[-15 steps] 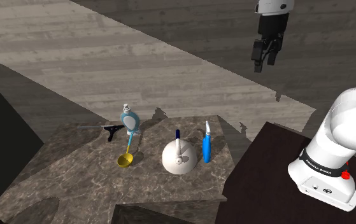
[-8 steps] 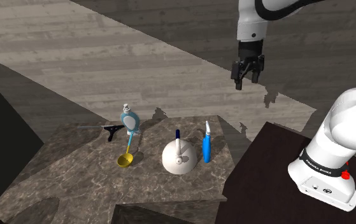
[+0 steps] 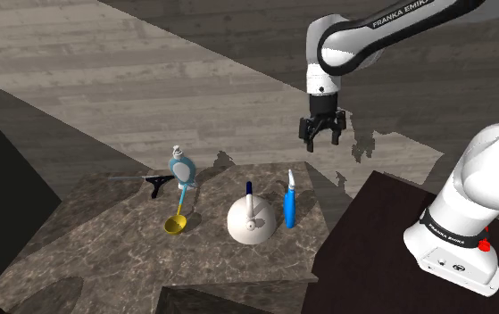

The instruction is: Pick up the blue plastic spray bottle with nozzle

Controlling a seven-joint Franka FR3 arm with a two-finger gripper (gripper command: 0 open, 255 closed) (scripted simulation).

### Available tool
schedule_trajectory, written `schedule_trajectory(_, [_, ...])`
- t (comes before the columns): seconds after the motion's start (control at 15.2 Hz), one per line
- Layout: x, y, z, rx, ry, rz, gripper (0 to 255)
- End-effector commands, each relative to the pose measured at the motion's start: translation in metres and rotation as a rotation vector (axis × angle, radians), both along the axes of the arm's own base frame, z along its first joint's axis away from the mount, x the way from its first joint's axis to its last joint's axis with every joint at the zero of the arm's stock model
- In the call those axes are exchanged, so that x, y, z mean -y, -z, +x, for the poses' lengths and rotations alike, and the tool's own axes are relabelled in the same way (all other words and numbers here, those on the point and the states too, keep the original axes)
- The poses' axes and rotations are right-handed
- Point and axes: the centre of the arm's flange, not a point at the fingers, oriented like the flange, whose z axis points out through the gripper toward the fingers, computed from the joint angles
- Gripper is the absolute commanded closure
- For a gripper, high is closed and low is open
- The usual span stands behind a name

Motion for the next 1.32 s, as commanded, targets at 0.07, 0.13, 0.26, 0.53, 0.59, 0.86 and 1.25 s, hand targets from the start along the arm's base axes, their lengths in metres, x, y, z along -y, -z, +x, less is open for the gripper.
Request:
schedule_trajectory(0.07, [-0.001,0.035,0.021,-0.030,0.063,0.013,0])
schedule_trajectory(0.13, [-0.001,0.048,0.027,-0.040,0.084,0.017,0])
schedule_trajectory(0.26, [-0.003,0.073,0.039,-0.060,0.125,0.026,0])
schedule_trajectory(0.53, [-0.004,0.124,0.060,-0.102,0.206,0.043,0])
schedule_trajectory(0.59, [-0.005,0.137,0.065,-0.112,0.226,0.047,0])
schedule_trajectory(0.86, [-0.005,0.190,0.084,-0.153,0.308,0.065,0])
schedule_trajectory(1.25, [-0.006,0.241,0.097,-0.184,0.371,0.078,0])
